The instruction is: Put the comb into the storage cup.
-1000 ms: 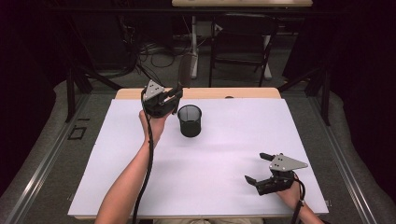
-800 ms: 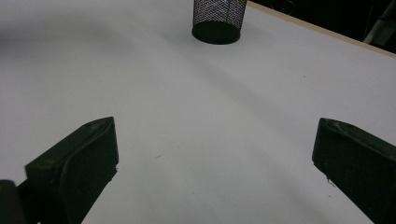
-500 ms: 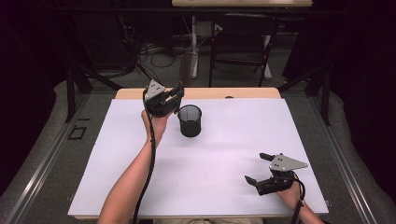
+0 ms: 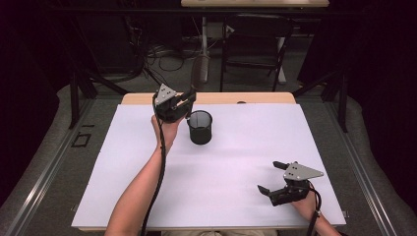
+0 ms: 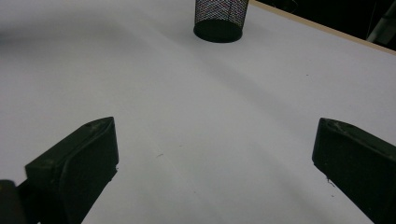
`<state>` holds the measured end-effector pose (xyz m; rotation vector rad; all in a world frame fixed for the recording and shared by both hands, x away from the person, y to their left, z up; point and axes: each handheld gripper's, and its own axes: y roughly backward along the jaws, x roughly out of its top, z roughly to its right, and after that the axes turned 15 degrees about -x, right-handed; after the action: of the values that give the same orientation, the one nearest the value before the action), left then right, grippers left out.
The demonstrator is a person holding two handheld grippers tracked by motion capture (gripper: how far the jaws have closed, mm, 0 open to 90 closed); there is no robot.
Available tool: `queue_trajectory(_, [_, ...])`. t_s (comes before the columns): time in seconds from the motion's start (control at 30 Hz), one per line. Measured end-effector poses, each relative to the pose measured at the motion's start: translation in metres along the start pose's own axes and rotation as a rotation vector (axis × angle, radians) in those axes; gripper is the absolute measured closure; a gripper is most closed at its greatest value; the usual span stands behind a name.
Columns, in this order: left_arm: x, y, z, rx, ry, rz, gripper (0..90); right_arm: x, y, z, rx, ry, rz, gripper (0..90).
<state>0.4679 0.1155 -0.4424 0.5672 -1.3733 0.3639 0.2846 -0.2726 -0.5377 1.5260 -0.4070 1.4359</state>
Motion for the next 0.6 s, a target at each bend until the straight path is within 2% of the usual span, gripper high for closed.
queue_trajectory(0.6, [-0.0042, -0.0091, -0.0006, -0.019, -0.004, 0.005, 72.6, -0.0002, 0.0000, 0.0000, 0.002, -0.002, -0.001, 0.1])
